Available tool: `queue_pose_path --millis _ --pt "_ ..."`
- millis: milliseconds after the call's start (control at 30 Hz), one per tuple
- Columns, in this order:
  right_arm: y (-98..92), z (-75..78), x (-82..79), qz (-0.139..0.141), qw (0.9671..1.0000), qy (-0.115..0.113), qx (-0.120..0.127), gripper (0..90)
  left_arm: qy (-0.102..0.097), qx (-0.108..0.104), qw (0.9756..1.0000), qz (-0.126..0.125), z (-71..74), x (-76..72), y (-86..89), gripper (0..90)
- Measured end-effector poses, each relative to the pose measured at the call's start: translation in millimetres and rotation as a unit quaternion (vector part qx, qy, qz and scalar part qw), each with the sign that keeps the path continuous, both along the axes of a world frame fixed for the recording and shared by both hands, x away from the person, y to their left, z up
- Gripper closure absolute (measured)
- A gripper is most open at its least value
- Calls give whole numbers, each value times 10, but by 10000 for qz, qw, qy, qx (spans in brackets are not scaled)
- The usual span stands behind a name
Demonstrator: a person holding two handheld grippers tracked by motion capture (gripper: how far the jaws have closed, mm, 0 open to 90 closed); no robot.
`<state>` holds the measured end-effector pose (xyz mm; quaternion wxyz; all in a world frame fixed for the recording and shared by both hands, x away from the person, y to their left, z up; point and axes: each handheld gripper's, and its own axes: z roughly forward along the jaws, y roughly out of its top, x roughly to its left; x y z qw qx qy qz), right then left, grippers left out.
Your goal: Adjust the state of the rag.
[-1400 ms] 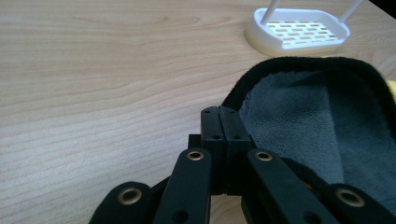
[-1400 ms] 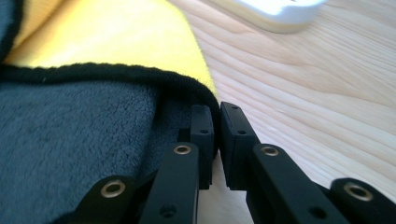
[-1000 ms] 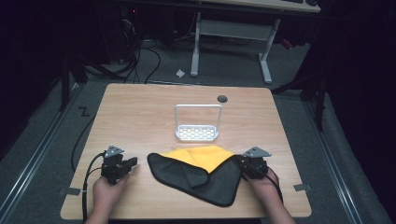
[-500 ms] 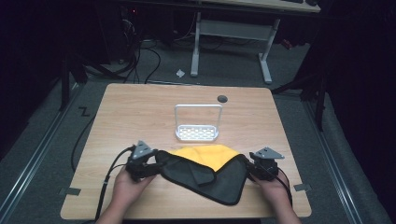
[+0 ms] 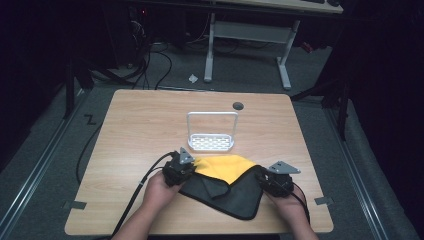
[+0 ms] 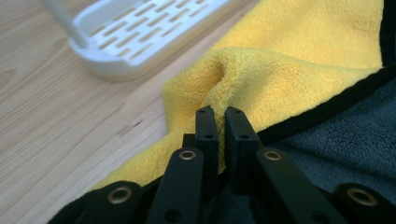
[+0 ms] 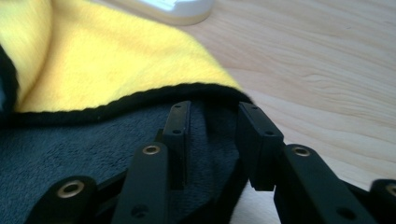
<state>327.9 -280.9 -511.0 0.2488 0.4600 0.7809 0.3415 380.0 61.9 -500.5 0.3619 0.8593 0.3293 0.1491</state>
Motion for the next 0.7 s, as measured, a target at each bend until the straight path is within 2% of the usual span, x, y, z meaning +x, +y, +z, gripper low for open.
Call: queue_pose_path --millis 33,67,100,200,233,267,300,333,367,400,467,500,533,567,600,633,667,700 --pt "0 0 0 0 10000 0 0 672 0 0 10000 0 0 0 0 856" --pt "34 -22 4 56 9999 83 -7 683 0 -74 10000 61 12 -35 80 857" --pt "43 -29 8 90 9999 118 -16 687 47 -219 9996 184 22 -114 267 857" --pt "50 -74 36 114 9996 254 -91 690 151 -347 9981 477 -25 -205 566 853" --pt "50 -74 36 114 9996 254 -91 690 151 -347 9981 477 -25 -205 566 849" --pt "46 -97 48 108 9994 307 -98 690 224 -404 9968 649 -72 -225 708 849" --pt "30 -119 75 83 9993 356 -45 689 402 -562 9938 873 -142 -231 885 835" --pt "30 -119 75 83 9993 356 -45 689 402 -562 9938 873 -142 -231 885 817" --pt "27 -119 85 66 9993 355 -40 689 485 -602 9918 1013 -170 -223 974 817" --pt "31 -123 106 11 9994 335 -91 683 534 -644 9896 1173 -168 -213 1044 699" --pt "31 -129 126 -8 9995 284 -135 680 398 -721 9883 1282 -124 -241 1059 664" --pt "30 -130 134 -30 9995 263 -159 679 398 -721 9883 1282 -124 -241 1059 644" --pt "25 -133 147 -26 9995 226 -200 679 241 -702 9904 1167 -64 -303 989 624" --pt "25 -133 147 -26 9995 226 -200 679 241 -702 9904 1167 -64 -303 989 621" --pt "12 -136 162 -49 9996 236 -170 678 99 -653 9945 817 -20 -394 848 608" --pt "7 -137 166 -61 9996 250 -141 678 92 -603 9961 644 -10 -435 764 600" --pt "7 -137 166 -61 9996 250 -141 678 92 -603 9961 644 -10 -435 764 574" --pt "-9 -141 181 -51 9996 266 -95 677 110 -520 9982 262 -3 -511 593 546"
